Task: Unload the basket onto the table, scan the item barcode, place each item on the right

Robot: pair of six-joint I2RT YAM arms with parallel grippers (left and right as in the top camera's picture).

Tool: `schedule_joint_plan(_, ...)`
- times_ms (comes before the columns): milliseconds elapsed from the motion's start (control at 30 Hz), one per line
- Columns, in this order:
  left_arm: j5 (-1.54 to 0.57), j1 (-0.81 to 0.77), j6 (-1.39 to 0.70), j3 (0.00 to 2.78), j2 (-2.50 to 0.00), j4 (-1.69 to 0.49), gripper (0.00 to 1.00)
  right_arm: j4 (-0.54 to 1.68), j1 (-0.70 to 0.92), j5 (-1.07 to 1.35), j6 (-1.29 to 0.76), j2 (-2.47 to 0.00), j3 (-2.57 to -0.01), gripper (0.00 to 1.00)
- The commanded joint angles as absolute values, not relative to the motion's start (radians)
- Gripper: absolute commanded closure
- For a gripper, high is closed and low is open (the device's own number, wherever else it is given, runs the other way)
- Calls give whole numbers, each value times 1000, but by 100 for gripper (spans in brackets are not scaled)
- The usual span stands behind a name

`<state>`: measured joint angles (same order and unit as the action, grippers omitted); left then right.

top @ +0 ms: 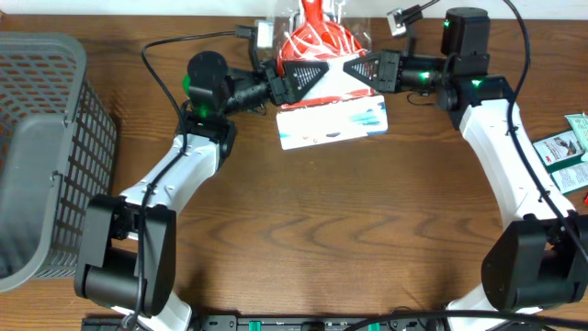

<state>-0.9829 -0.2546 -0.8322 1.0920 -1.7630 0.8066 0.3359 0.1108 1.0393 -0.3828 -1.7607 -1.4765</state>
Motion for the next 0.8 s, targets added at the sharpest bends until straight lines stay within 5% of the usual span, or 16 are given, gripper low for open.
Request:
schedule_joint_plan(0,-1010,-260,-845,1119,-1751,810,8,333,118,1082,-392,-1753,-1483,99)
schedule_joint_plan(200,-1011,-258,-845,1119,-1751,809,59,333,118,1094,-397,-1753,-1483,99)
schedule_joint_plan(367,-1010,-258,-845,1119,-1751,809,76,333,118,1109,-397,-1753,-1483,99)
schedule_joint_plan(500,-1011,-258,-844,1119,-1751,809,76,332,118,1116,-397,-1753,-1483,99)
schedule_joint_plan(767,-1014,-258,-845,1119,-1751,809,61,331,97,1147,-409,-1753,-1483,99)
